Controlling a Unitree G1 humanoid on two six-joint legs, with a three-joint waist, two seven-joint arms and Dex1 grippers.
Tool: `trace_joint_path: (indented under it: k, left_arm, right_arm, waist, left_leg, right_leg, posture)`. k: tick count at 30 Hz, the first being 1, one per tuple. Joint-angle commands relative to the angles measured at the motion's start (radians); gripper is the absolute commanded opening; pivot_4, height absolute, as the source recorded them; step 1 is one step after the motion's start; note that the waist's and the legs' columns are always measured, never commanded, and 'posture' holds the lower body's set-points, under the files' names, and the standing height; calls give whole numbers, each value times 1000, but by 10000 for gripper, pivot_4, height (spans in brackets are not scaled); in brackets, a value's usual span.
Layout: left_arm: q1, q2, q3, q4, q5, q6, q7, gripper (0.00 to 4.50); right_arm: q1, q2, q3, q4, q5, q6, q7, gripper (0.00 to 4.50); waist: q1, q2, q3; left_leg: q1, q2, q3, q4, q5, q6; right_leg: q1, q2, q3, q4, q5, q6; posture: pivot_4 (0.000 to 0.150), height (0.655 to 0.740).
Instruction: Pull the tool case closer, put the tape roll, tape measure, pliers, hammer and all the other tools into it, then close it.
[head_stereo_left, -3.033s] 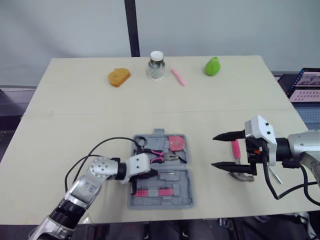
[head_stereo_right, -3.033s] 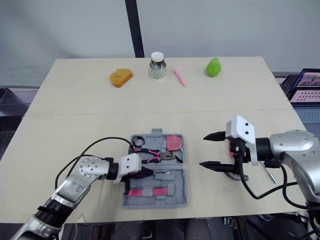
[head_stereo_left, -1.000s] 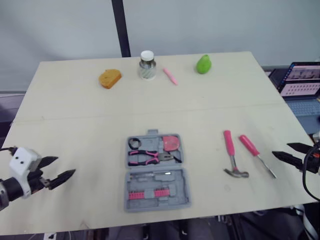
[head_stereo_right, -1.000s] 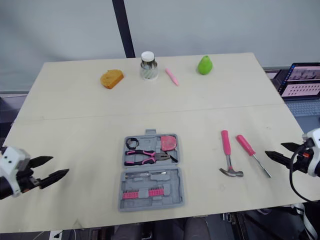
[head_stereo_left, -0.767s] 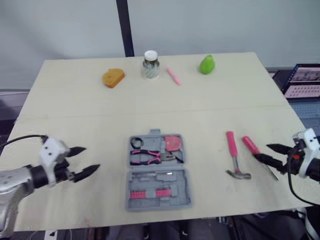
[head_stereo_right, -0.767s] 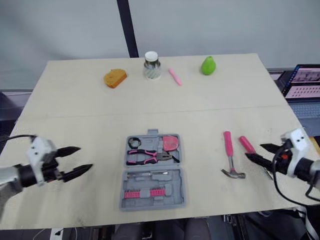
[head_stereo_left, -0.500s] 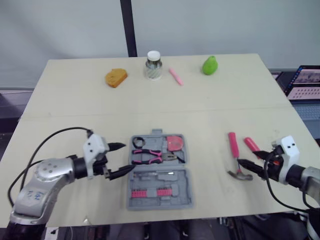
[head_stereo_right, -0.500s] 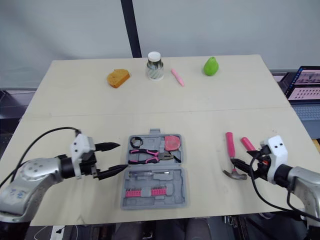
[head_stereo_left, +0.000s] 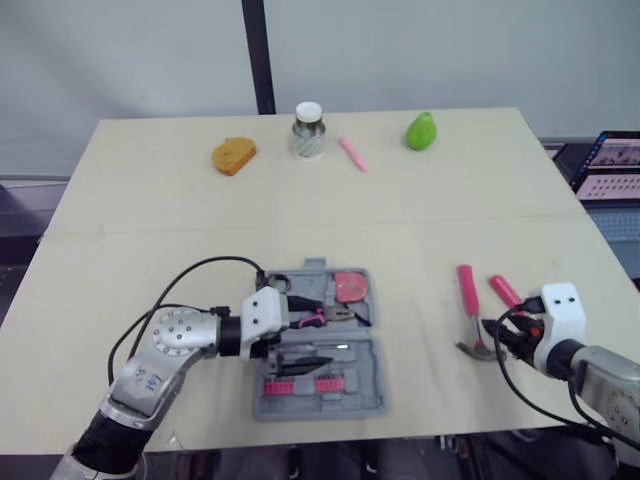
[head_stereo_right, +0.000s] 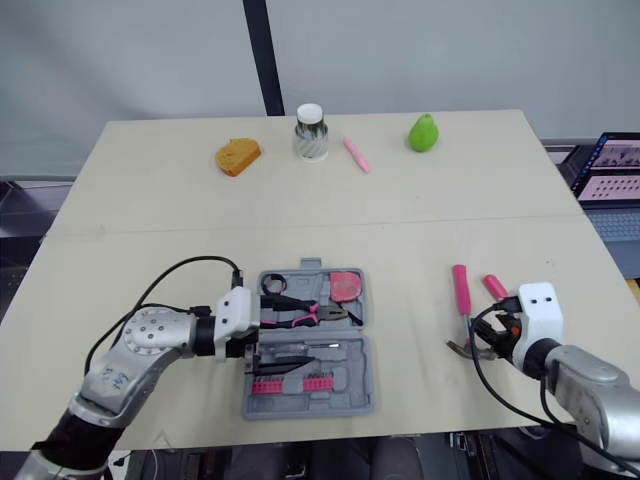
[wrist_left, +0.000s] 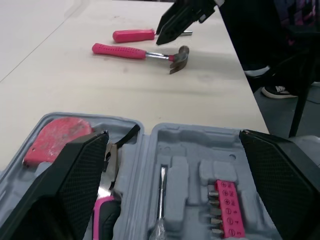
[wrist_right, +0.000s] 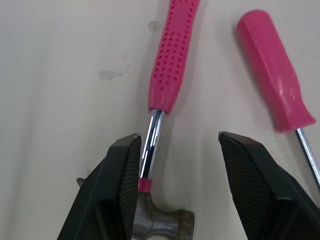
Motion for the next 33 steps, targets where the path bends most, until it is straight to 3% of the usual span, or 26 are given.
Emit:
trace_joint_path:
  k: [1, 28, 31, 33]
  left_arm:
    - [-9, -9, -20, -5, 16, -45, -13, 45000]
    - [-43, -49, -56, 19, 70, -89, 13, 45000]
    - [-48, -49, -55, 20, 71, -87, 14, 45000]
    - [-55, -51, -54, 17, 68, -81, 17, 45000]
  right_arm:
    - [-10, 21, -12, -57, 6, 47, -47, 26375]
    - [3, 145, 74, -52, -87, 105, -161, 26375]
    - [-3, 155, 64, -42, -87, 114, -160, 17941]
    - [-9, 155, 64, -36, -89, 120, -158, 17941]
  waist:
    - [0, 0, 0]
    - [-1, 0, 0]
    - [-1, 0, -1]
    - [0, 0, -1]
  left_leg:
    - [0, 0, 0, 0, 0, 0]
    - [0, 0, -1, 0, 0, 0]
    - [0, 0, -1, 0, 0, 0]
    - [0, 0, -1, 0, 0, 0]
  right_leg:
    - [0, 0, 0, 0, 0, 0]
    - [0, 0, 0, 0, 0, 0]
    - [0, 0, 0, 0, 0, 0]
    - [0, 0, 0, 0, 0, 0]
  posture:
    - [1500, 7400]
    - [1500, 7400]
    - [1500, 7400]
    - [1500, 7400]
